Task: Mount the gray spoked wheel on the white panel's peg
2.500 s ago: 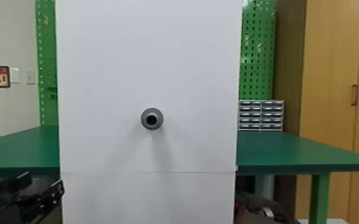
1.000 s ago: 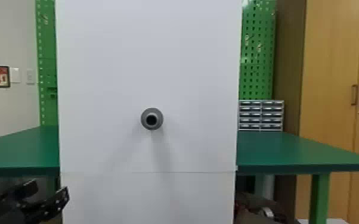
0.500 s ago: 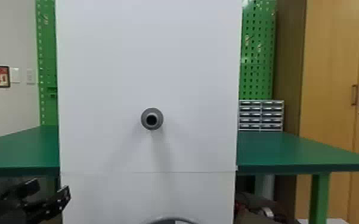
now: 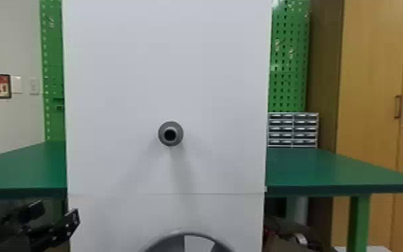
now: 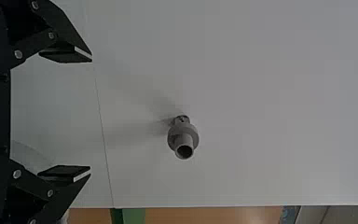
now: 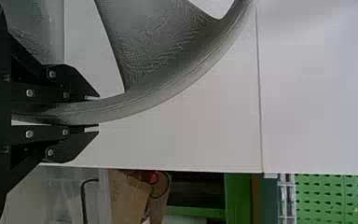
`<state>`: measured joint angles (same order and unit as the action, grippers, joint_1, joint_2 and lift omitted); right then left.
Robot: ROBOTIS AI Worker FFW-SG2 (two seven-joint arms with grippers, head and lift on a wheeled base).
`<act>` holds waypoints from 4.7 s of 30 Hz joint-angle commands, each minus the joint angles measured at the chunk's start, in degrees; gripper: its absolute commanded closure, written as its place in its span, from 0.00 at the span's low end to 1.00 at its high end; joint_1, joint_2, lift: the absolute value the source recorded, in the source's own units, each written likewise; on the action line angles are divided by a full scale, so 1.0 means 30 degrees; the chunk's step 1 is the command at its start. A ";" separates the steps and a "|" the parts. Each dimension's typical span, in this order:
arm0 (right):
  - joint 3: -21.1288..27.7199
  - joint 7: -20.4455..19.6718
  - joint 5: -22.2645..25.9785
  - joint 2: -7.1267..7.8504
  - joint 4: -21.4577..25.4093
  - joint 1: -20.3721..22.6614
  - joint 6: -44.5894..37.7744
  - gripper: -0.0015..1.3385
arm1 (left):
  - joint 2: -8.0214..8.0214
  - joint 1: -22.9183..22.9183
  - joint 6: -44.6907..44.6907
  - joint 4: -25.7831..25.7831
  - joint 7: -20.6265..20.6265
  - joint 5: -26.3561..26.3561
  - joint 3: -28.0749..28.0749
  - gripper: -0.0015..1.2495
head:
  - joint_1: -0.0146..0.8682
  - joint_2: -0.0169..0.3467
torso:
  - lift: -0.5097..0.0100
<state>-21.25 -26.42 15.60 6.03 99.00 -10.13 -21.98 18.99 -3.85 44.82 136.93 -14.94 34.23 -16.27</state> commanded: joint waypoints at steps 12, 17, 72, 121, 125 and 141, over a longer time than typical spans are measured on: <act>-0.1148 -0.1184 -0.0161 -0.0046 0.1510 -0.2805 -0.2927 0.90 | 0.0058 -0.0063 0.0000 0.0000 0.0000 -0.0132 0.0150 0.32 | 0.12 0.03 | 0.05; -0.1353 -0.1536 -0.0132 -0.0046 0.1774 -0.3743 -0.3454 0.90 | 0.0087 -0.0092 0.0029 0.0000 0.0000 -0.0220 0.0238 0.32 | 0.12 0.03 | 0.05; -0.1675 -0.2034 0.1098 -0.0339 0.2770 -1.0774 -0.6091 0.91 | 0.0644 -0.1117 0.0381 -0.0644 0.0029 -0.0454 0.1820 0.32 | 0.12 0.03 | 0.05; -0.0679 -0.2913 0.2827 -0.0046 0.2243 -1.2122 -0.6589 0.91 | 0.0849 -0.1469 0.0439 -0.0996 0.0029 -0.0396 0.2435 0.32 | 0.12 0.03 | 0.05; -0.0679 -0.2913 0.2886 -0.0046 0.2184 -1.2122 -0.6530 0.91 | 0.0849 -0.1469 0.0439 -0.0996 0.0029 -0.0396 0.2464 0.32 | 0.12 0.03 | 0.05; -0.0767 -0.2913 0.3208 -0.0017 0.2126 -1.2063 -0.6267 0.91 | 0.0849 -0.1498 0.0439 -0.1025 0.0059 -0.0425 0.2493 0.32 | 0.12 0.03 | 0.05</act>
<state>-23.76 -35.15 24.96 5.97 105.39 -46.39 -40.96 21.53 -8.35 46.14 133.88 -14.84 33.00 -8.79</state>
